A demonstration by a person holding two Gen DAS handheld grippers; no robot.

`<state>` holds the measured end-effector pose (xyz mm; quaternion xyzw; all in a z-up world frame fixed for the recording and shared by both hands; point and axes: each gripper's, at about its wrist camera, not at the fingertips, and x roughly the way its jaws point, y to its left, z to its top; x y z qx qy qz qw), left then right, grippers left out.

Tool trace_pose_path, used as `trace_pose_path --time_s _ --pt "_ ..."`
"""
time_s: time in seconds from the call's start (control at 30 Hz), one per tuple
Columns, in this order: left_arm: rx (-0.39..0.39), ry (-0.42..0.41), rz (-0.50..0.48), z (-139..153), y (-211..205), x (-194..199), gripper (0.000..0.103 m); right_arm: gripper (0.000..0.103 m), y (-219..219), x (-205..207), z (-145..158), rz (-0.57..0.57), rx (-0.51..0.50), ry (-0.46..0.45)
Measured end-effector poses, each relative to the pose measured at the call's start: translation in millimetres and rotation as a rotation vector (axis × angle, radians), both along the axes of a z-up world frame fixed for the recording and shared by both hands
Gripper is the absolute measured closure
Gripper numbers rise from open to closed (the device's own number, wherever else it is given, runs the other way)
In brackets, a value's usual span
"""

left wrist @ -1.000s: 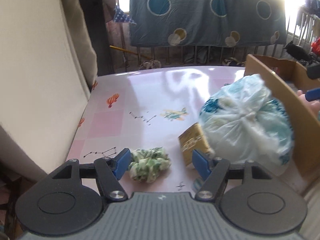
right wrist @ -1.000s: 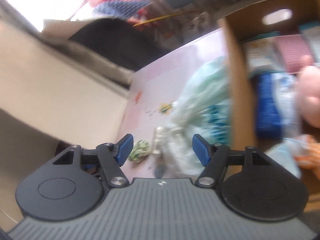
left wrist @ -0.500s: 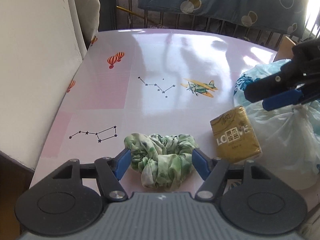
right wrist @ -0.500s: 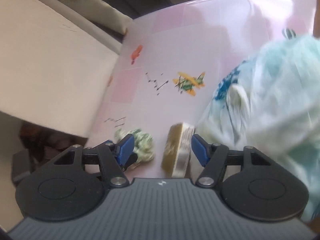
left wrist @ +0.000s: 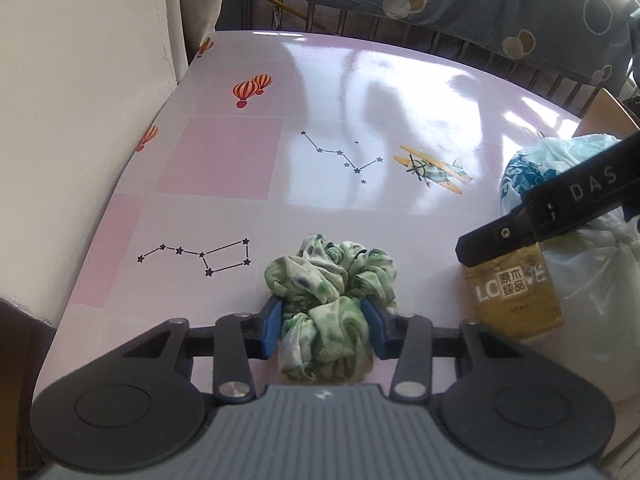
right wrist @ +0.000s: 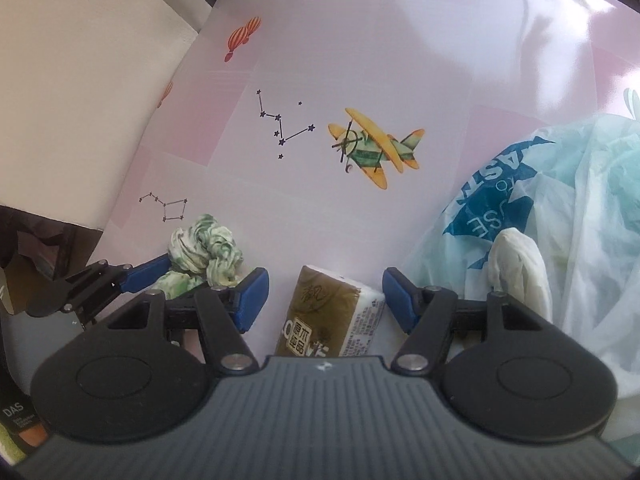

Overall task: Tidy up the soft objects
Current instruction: 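Grasp the brown snack package with the right tool while the left tool closes on the green scrunchie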

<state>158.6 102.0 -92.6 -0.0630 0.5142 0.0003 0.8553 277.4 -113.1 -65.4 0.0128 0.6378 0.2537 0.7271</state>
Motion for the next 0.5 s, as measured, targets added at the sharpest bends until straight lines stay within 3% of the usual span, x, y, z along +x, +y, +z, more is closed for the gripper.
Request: trace_pose_path --time_s 0.1,0.33,0.5 --pt "-0.021 -0.009 0.027 1.9 6.1 -1.3 0.070 0.064 1.3 -1.9 -1.2 0.002 0.003 -0.007" --pt "-0.013 -0.045 0.056 16.8 8.3 -6.9 0.084 0.079 -7.2 -8.9 8.0 -0.031 0.089 -0.035" --pt "-0.029 -0.079 0.075 33.2 9.6 -17.8 0.088 0.080 -17.6 -19.1 28.5 -0.067 0.188 -0.054"
